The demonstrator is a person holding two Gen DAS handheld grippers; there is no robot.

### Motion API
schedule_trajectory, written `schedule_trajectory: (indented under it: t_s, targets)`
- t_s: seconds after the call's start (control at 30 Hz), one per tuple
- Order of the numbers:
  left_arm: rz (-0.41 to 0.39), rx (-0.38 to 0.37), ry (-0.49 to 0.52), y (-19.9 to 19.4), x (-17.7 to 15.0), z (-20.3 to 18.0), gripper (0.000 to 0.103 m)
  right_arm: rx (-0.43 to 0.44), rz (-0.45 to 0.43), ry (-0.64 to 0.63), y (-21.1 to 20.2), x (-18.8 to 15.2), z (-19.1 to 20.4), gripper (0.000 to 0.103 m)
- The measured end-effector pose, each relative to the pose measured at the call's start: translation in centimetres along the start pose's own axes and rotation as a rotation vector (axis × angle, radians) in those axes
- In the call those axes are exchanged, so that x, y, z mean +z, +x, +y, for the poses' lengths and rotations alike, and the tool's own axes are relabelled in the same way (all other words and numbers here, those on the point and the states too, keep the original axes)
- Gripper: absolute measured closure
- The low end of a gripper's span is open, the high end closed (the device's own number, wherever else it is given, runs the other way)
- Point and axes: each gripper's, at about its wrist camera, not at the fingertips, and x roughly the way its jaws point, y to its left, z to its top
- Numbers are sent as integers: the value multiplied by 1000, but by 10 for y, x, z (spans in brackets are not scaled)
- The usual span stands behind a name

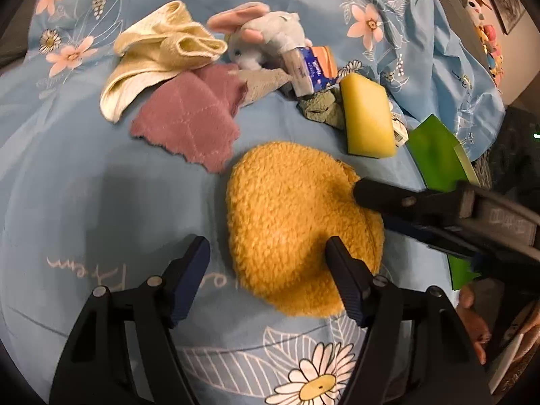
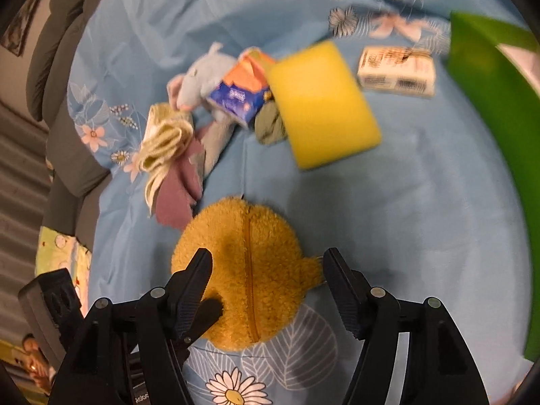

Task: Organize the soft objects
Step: 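Grasp the yellow fuzzy pouch with the left gripper and lift it, then carry the yellow fuzzy pouch into the green box and release it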

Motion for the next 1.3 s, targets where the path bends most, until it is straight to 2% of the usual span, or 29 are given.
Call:
schedule_trajectory:
  t_s: [0.1,0.13,0.17,0.23,0.27,0.37,0.47,0.53,0.67,0.83,1.0,1.17,1.3]
  targets:
    - [5,-46,-3,2,1,2,54,1,27,24,16,-1,-4,34]
    - [10,-70,-4,3,1,2,61,11,11,26,17,-1,-4,34]
    - [15,-85,-7,4,1,1,64,16,-7,23,17,-1,-2,34]
    - [11,-89,1,4,0,-1,69,31,0,18,19,-2,0,43]
    - [10,-95,8,4,0,-3,71,35,0,21,20,-3,0,52]
    - [-1,-110,37,1,-1,-11,73,49,6,30,22,-5,0,59]
    - [-16,-123,67,-4,0,-21,75,91,13,47,22,-7,0,61]
    - [-32,-131,81,-11,2,-28,76,88,13,32,21,-9,2,63]
    - [-63,-188,102,-24,9,-43,78,144,-7,61,8,-11,-3,67]
    - [-144,-241,187,-48,21,-84,78,155,-128,50,-37,-9,-2,68]
    - [-183,-291,287,-55,28,-135,78,134,-282,35,-97,-9,-11,68]
    - [-195,-327,372,-46,24,-185,78,83,-413,59,-145,-15,-39,68]
    - [-175,-358,409,-34,23,-217,78,78,-473,121,-169,-19,-71,68]
